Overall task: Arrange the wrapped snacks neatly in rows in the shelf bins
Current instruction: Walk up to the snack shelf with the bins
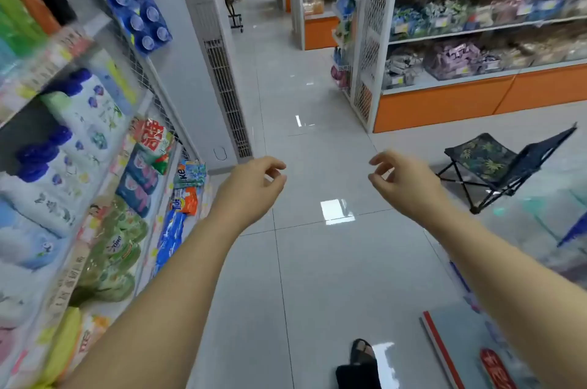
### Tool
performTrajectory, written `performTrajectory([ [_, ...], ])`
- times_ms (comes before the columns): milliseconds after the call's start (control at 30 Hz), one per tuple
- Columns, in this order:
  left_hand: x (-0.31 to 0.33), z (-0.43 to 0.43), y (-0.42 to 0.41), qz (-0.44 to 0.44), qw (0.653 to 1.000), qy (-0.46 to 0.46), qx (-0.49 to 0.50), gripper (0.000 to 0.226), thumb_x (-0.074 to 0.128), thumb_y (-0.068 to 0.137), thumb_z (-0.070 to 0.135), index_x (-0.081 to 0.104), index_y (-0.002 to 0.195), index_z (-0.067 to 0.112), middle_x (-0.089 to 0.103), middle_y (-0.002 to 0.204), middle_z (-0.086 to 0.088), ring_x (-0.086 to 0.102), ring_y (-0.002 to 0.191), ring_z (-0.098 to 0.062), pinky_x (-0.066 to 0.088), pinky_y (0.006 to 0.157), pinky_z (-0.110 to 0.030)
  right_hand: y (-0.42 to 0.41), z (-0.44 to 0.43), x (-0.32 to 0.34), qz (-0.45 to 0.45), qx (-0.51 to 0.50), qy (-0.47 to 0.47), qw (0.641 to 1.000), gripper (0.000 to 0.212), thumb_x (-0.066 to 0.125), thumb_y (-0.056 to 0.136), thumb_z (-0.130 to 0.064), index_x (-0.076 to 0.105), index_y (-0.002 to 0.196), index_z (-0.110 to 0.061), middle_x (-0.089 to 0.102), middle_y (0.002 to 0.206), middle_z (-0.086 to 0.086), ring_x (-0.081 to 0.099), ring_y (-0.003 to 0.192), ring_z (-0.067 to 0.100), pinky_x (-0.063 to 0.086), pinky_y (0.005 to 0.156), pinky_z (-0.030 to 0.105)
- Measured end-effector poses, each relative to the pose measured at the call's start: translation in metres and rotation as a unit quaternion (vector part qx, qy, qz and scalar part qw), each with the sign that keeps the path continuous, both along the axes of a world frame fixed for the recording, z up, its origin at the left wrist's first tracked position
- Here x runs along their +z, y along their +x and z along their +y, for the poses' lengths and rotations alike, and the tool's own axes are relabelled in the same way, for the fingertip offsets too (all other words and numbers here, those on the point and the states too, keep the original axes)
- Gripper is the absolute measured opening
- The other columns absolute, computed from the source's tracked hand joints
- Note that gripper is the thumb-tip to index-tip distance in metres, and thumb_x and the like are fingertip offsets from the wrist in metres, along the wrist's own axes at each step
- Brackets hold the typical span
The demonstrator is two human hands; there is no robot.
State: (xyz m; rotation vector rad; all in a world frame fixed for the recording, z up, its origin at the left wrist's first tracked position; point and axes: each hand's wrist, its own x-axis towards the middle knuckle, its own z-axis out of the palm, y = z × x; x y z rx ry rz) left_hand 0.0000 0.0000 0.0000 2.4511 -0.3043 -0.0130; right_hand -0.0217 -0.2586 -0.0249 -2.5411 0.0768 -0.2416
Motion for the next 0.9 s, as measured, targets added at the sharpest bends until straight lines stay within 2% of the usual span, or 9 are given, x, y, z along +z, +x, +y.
performTrajectory([
  [167, -0.013, -0.066, 0.073, 0.032, 0.999, -0.017, 0.007, 0.019, 0.052, 0.092, 0.030, 0.061, 0.107, 0.035, 0.058, 0.089, 0.025, 0.056, 0.078, 0.000, 0.052, 0.083, -0.039, 0.053, -0.068, -0.004, 0.032, -0.034, -0.010, 0.999, 0.021, 0.059, 0.088, -0.030, 0.059, 0.108, -0.027, 0.062, 0.092, -0.011, 0.060, 0.080, 0.013, 0.051, 0.071, 0.033],
  [300, -0.026, -0.118, 0.124, 0.034, 0.999, -0.041, 0.001, 0.015, 0.053, 0.091, 0.030, 0.058, 0.102, 0.040, 0.058, 0.088, 0.024, 0.056, 0.076, 0.002, 0.053, 0.079, -0.036, 0.098, -0.115, -0.006, 0.042, -0.038, -0.003, 0.998, 0.022, 0.059, 0.088, -0.028, 0.060, 0.110, -0.023, 0.061, 0.092, -0.010, 0.061, 0.079, 0.014, 0.053, 0.073, 0.036],
  [567, -0.033, -0.183, 0.215, 0.051, 0.998, -0.031, -0.026, 0.019, 0.052, 0.091, 0.030, 0.062, 0.107, 0.034, 0.059, 0.089, 0.025, 0.057, 0.080, 0.003, 0.051, 0.081, -0.033, 0.178, -0.169, -0.025, 0.079, -0.056, 0.004, 0.995, 0.022, 0.058, 0.088, -0.029, 0.059, 0.110, -0.024, 0.061, 0.092, -0.012, 0.059, 0.080, 0.012, 0.049, 0.067, 0.031],
  [700, -0.042, -0.208, 0.273, 0.065, 0.996, -0.022, -0.051, 0.020, 0.051, 0.092, 0.030, 0.061, 0.110, 0.033, 0.058, 0.091, 0.025, 0.057, 0.081, 0.005, 0.050, 0.079, -0.031, 0.235, -0.188, -0.031, 0.089, -0.070, 0.008, 0.994, 0.022, 0.058, 0.089, -0.030, 0.059, 0.110, -0.024, 0.060, 0.090, -0.013, 0.059, 0.081, 0.012, 0.052, 0.072, 0.035],
  [900, -0.046, -0.245, 0.383, 0.084, 0.992, -0.009, -0.090, 0.020, 0.051, 0.093, 0.032, 0.060, 0.110, 0.036, 0.059, 0.093, 0.026, 0.056, 0.082, 0.008, 0.048, 0.076, -0.028, 0.331, -0.219, -0.032, 0.107, -0.100, 0.007, 0.989, 0.021, 0.057, 0.089, -0.031, 0.059, 0.109, -0.025, 0.060, 0.090, -0.014, 0.059, 0.085, 0.012, 0.050, 0.072, 0.033],
])
